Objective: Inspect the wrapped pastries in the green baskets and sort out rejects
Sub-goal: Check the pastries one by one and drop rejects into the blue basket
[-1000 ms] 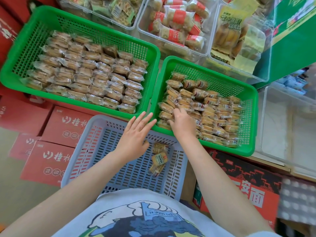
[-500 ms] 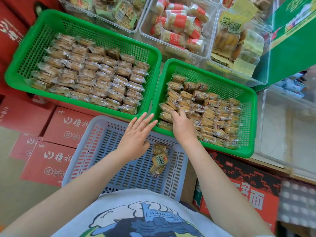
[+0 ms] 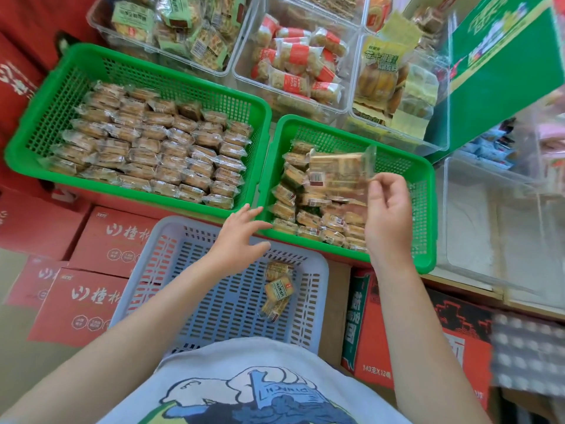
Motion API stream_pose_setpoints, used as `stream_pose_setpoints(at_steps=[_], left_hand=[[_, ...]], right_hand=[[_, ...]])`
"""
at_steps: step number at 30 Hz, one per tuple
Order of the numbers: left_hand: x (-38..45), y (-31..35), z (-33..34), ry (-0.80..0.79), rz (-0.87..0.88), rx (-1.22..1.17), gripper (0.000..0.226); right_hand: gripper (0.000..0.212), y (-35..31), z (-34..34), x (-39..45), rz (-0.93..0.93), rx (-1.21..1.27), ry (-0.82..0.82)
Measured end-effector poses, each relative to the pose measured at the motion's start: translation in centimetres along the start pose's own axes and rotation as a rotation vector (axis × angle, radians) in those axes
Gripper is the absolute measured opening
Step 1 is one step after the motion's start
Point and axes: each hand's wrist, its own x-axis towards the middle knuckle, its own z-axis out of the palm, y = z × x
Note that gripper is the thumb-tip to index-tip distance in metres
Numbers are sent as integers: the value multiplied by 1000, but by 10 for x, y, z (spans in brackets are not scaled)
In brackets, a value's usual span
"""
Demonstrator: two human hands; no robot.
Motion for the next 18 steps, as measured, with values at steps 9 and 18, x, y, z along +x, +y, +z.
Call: stream_pose_setpoints(at_steps=[9,18], left_hand=[[-40,91,-33,5,-24,-1239,31],[-57,85,-19,74,-135,-1167,15]], right_hand=[[17,-7,0,-49,281,358,-103],[24,2,-11,-78,244,300,-188]])
